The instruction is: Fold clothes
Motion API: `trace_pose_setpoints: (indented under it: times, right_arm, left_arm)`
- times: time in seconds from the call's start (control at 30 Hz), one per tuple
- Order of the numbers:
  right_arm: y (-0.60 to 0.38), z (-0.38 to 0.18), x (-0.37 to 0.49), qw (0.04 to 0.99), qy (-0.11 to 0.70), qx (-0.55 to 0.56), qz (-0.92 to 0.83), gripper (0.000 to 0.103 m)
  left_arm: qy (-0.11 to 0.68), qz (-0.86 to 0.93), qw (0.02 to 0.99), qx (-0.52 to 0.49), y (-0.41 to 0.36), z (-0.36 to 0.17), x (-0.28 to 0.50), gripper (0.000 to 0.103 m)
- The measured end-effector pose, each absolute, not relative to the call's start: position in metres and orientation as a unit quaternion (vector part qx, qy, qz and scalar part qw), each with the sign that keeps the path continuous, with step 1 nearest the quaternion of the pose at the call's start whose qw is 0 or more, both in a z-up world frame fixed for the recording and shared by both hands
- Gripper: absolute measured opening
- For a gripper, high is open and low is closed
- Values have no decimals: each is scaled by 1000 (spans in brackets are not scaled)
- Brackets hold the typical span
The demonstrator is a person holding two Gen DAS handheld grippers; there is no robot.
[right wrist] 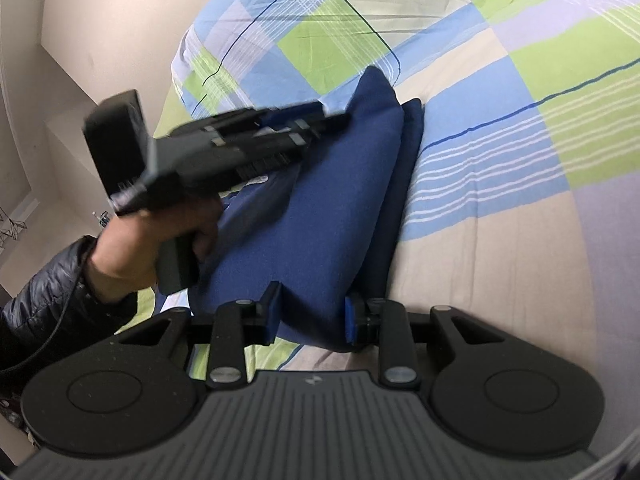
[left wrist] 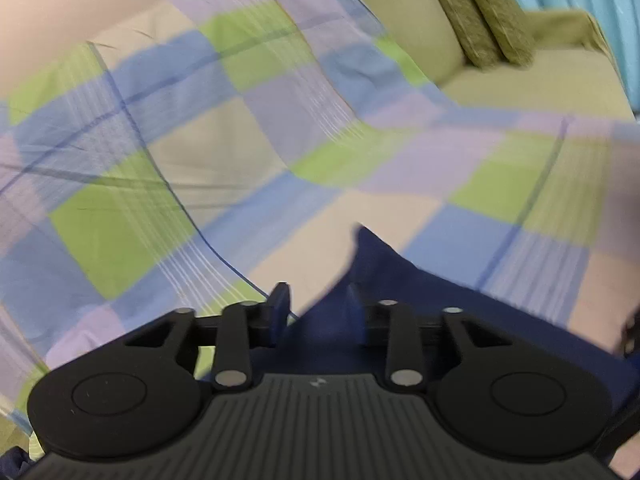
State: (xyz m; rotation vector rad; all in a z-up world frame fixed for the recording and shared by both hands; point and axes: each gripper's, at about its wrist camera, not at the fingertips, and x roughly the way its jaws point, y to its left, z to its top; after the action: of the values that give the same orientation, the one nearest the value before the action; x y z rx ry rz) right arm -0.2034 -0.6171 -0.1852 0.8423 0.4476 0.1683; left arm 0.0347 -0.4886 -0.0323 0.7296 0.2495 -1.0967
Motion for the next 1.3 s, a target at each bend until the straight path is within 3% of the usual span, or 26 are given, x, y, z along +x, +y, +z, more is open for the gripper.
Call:
trace_pose_setpoints:
  times: [0.07, 0.2, 0.3, 0.47, 0.7, 0.8, 0.97, 1.1, 1.3]
  right_arm:
    - [-617, -187, -204, 885, 215, 405, 81, 25]
    - [-616, -188, -206, 885, 214, 405, 80, 25]
    - [-615, -188, -205, 885, 215, 404, 80, 25]
    - [-612, -189, -207, 888, 212, 400, 82, 25]
    - [-605, -180, -214, 895, 211, 389, 61, 29]
    - [-602, -154, -222, 909, 214, 358, 9, 38]
    - [-589, -114, -232, 938, 196, 281, -51, 39]
    - [-559, -93, -190, 961, 197, 188, -54, 42]
    - [-526, -116, -130, 966, 240, 90, -43, 43]
  left_arm:
    - [146, -498, 770, 371, -498, -55, 42, 26]
    - [128, -480, 776, 389, -502, -78, 40, 22]
    - [133, -473, 785, 377, -497, -75, 45, 38]
    - [180, -410, 840, 306, -454, -74, 90, 36]
    - [171, -402, 855, 280, -419, -77, 101, 40]
    - [186, -385, 865, 262, -403, -70, 103, 39]
    - [217, -381, 868, 234, -378, -43, 91, 38]
    - [244, -379, 867, 212, -362, -35, 71, 37]
    - [238, -382, 868, 212, -356, -56, 66, 36]
